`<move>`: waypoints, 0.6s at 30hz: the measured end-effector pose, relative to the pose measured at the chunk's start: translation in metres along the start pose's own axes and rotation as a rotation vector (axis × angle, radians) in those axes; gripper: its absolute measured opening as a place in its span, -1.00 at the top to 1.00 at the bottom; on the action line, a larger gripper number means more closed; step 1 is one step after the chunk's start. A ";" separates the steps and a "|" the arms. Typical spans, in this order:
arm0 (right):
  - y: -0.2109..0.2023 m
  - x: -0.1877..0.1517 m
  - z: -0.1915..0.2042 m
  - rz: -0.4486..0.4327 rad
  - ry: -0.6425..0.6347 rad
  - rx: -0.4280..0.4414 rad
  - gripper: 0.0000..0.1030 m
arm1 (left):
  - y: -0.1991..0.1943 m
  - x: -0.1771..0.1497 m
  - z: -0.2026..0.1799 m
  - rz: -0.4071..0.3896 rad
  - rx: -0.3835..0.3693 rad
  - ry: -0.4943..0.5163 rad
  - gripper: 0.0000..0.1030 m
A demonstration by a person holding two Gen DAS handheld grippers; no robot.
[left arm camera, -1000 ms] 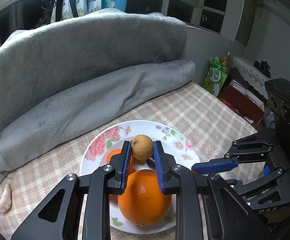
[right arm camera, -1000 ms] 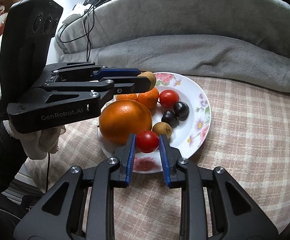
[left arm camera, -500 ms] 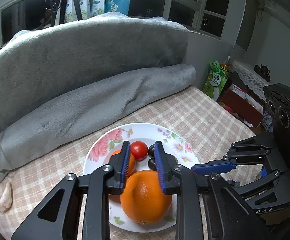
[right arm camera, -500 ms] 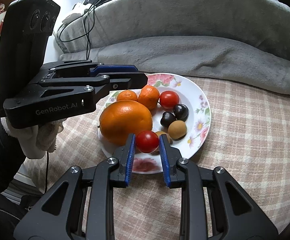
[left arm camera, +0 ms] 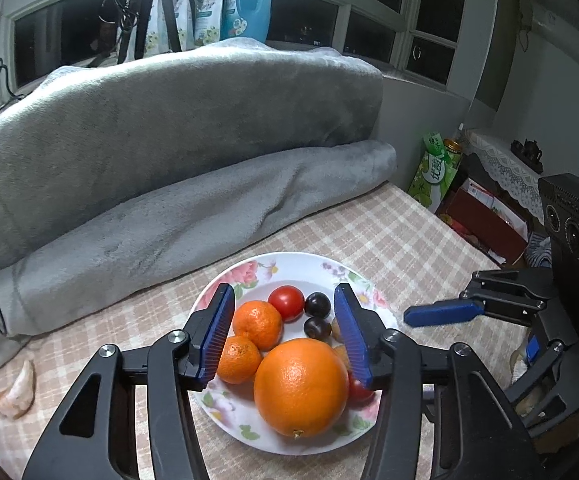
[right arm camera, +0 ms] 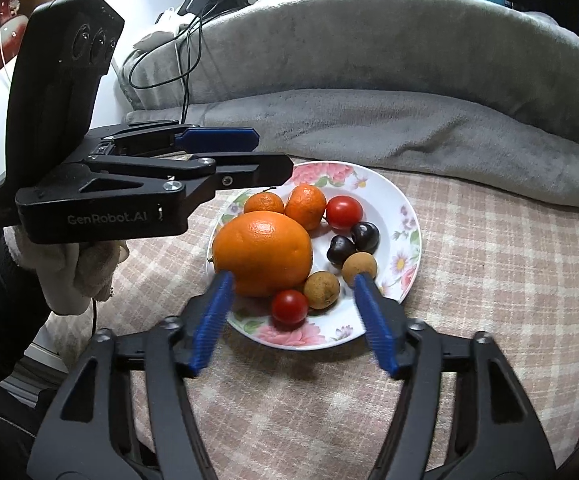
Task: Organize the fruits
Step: 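Withdraw both open tools from the plate toward the peeled fruit segment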
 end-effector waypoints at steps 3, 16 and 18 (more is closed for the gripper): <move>-0.004 0.001 0.003 -0.009 -0.007 -0.010 -0.57 | -0.004 0.000 0.001 -0.010 0.012 -0.007 -0.29; -0.009 0.004 0.013 -0.010 -0.028 -0.038 -0.69 | -0.025 -0.007 0.007 -0.023 0.094 -0.028 -0.55; -0.009 0.004 0.015 -0.007 -0.030 -0.040 -0.69 | -0.028 -0.008 0.008 -0.024 0.101 -0.033 -0.55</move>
Point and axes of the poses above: each gripper's, at about its wrist camera, not at the fingertips, and y roughly the way its jaws point, z to its left, x to its top, the point moved 5 cm from there along y, roughly the way its jaws point, and after that the axes turned 5 degrees about z, right-handed, at the moved point
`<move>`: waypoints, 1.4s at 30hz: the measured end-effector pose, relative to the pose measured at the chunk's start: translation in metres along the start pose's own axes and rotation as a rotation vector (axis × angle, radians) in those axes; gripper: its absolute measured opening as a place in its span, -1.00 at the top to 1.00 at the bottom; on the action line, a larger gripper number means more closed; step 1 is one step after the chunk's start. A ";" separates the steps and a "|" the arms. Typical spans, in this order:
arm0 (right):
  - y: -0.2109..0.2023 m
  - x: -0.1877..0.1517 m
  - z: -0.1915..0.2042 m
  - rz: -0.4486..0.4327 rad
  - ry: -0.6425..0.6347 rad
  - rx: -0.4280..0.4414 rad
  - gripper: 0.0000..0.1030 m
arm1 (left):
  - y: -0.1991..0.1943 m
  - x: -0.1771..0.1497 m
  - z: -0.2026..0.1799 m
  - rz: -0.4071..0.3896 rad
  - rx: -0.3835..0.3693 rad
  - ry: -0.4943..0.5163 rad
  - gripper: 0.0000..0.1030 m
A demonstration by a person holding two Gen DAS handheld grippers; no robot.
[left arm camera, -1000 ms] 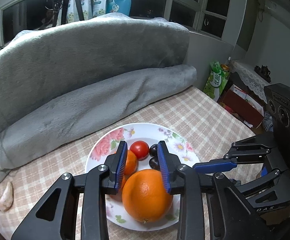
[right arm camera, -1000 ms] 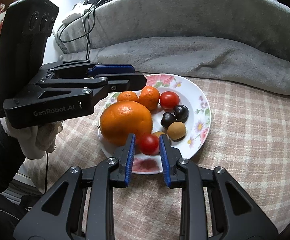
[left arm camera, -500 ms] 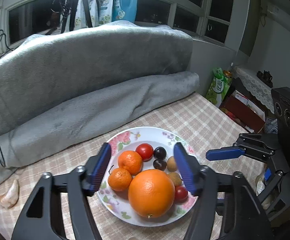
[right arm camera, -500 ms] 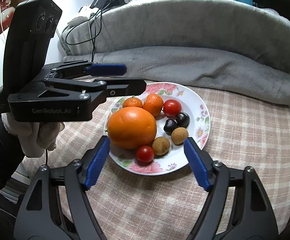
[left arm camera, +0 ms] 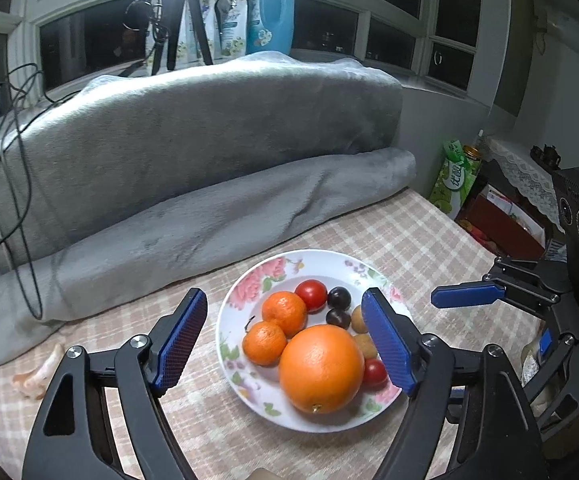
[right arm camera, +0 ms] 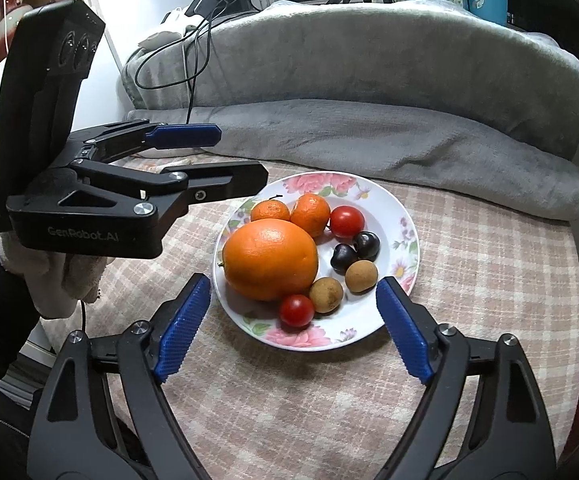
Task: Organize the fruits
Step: 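Withdraw both open tools from the plate toward the peeled fruit segment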
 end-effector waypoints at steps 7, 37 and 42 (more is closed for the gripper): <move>-0.002 0.005 0.006 -0.007 -0.007 -0.001 -0.69 | -0.017 -0.006 0.009 -0.021 0.037 -0.022 -0.55; 0.026 0.073 0.097 -0.030 -0.202 0.081 -0.69 | -0.112 -0.092 0.104 -0.091 0.314 -0.224 -0.55; 0.041 0.087 0.122 -0.018 -0.261 0.106 -0.69 | -0.126 -0.124 0.122 -0.075 0.356 -0.288 -0.55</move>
Point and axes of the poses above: each gripper's, at about its wrist camera, not at the fingertips, and y roughly the way its jaws point, z to its left, x to its top, the point moved 5 cm from there along y, roughly the way its jaws point, and after that the axes turned 5 degrees about z, right-handed, at the moved point
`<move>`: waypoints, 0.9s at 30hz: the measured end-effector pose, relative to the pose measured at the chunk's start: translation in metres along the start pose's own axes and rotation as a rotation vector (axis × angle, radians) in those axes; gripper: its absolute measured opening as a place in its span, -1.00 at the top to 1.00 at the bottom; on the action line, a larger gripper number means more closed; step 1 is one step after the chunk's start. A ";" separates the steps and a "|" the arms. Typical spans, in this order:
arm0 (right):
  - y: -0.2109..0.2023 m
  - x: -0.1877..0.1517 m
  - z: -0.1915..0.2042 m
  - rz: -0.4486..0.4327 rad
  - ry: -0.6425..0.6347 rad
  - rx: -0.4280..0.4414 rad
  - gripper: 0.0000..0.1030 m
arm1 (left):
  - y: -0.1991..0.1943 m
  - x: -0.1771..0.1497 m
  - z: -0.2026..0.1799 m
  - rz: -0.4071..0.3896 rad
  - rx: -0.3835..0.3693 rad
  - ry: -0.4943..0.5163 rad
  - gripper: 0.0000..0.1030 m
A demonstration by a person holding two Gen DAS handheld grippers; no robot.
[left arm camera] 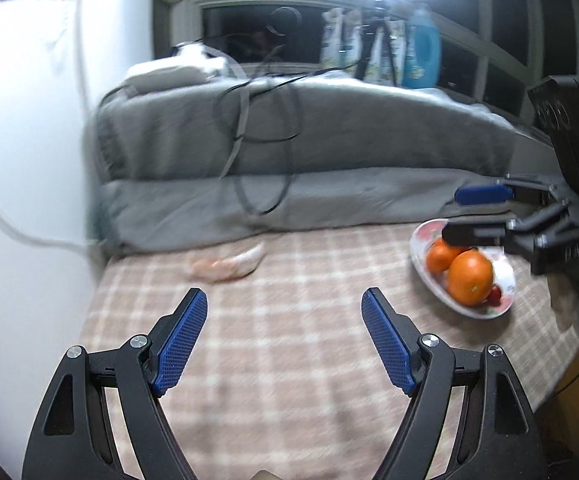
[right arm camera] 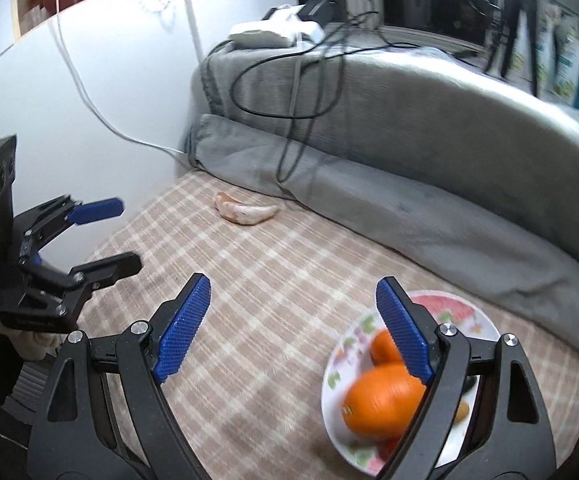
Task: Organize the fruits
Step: 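Withdraw both open tools from the plate toward the peeled fruit segment, then lower the right tool onto the peeled fruit segment and close on it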
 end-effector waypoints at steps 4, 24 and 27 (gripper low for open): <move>0.019 0.017 0.019 0.026 -0.065 0.049 -0.69 | -0.003 -0.018 0.027 0.022 0.055 -0.049 -0.55; 0.171 0.077 0.100 0.280 -0.455 0.063 0.11 | -0.017 -0.059 0.075 0.032 0.104 -0.152 -0.55; 0.190 0.080 0.099 0.307 -0.479 0.050 0.11 | -0.015 -0.060 0.081 0.034 0.098 -0.170 -0.55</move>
Point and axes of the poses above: each gripper's, at about its wrist camera, not at the fingertips, and y roughly the way its jaws point, z to its left, x to its top, the point moved 5 cm from there along y, roughly the way its jaws point, and after that the axes turned 5 degrees about z, right-handed, at the moved point
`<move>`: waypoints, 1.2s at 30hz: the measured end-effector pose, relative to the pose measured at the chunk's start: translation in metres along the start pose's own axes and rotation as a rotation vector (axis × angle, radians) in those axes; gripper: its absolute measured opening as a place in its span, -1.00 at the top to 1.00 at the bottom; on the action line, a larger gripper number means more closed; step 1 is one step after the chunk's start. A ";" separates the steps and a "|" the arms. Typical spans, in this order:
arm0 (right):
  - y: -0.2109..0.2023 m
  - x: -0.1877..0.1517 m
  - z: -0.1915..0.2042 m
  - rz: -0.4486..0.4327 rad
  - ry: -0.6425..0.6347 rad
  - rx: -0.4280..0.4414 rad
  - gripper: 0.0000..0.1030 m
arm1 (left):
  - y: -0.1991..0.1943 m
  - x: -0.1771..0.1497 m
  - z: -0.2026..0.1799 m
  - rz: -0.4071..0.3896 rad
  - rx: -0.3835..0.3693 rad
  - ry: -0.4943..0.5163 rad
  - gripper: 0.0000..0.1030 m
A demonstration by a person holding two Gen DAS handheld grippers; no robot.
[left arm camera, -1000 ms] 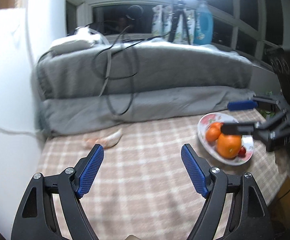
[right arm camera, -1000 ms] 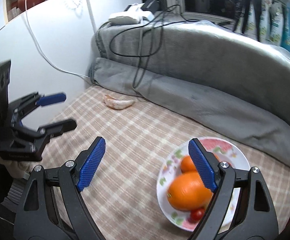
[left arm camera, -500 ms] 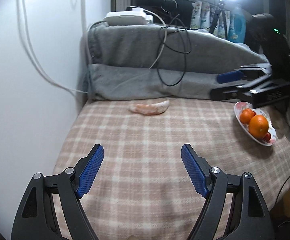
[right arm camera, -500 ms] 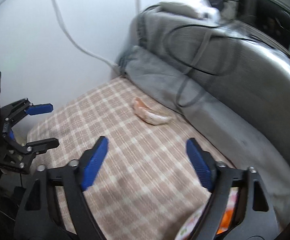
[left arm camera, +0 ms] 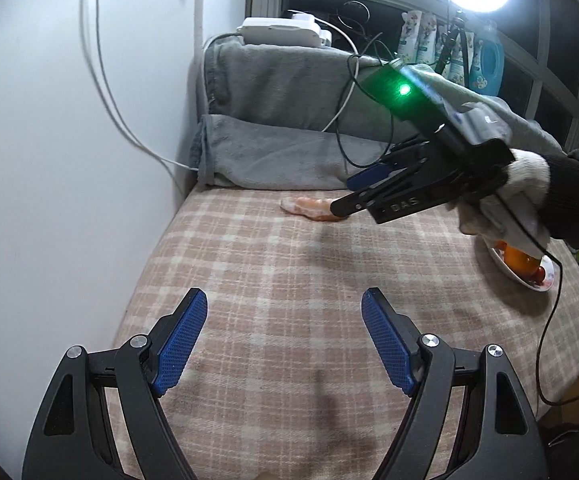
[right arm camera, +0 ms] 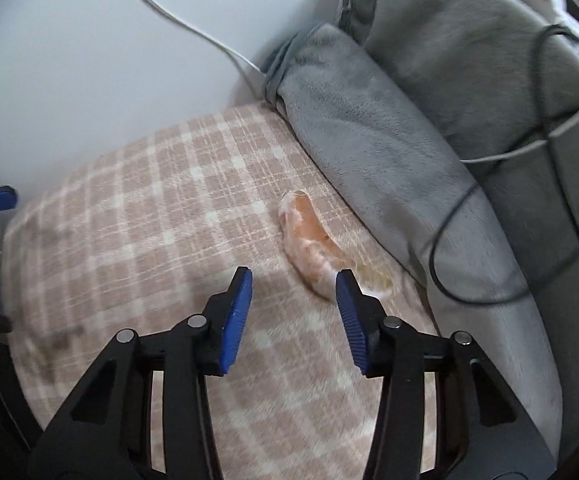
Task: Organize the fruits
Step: 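Lower the right tool onto the peeled fruit segment and close on it, then lift the peeled segment with the right tool and carry it to the plate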
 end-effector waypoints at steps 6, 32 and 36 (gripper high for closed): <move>0.028 0.011 -0.005 0.043 -0.044 -0.025 0.11 | 0.000 0.000 0.007 0.000 -0.020 -0.023 -0.55; 0.059 0.030 0.000 0.061 -0.118 -0.051 0.41 | 0.012 0.003 0.008 0.016 -0.043 -0.040 -0.55; 0.050 0.033 0.003 0.037 -0.098 -0.052 0.46 | 0.012 0.004 0.007 0.015 -0.042 -0.037 -0.55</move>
Point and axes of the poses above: each gripper's, at about its wrist camera, not at the fingertips, and y roughly the way its jaws point, z to its left, x to its top, the point moved 5 cm from there along y, roughly the way its jaws point, and after that the axes turned 5 degrees about z, right-handed, at the moved point
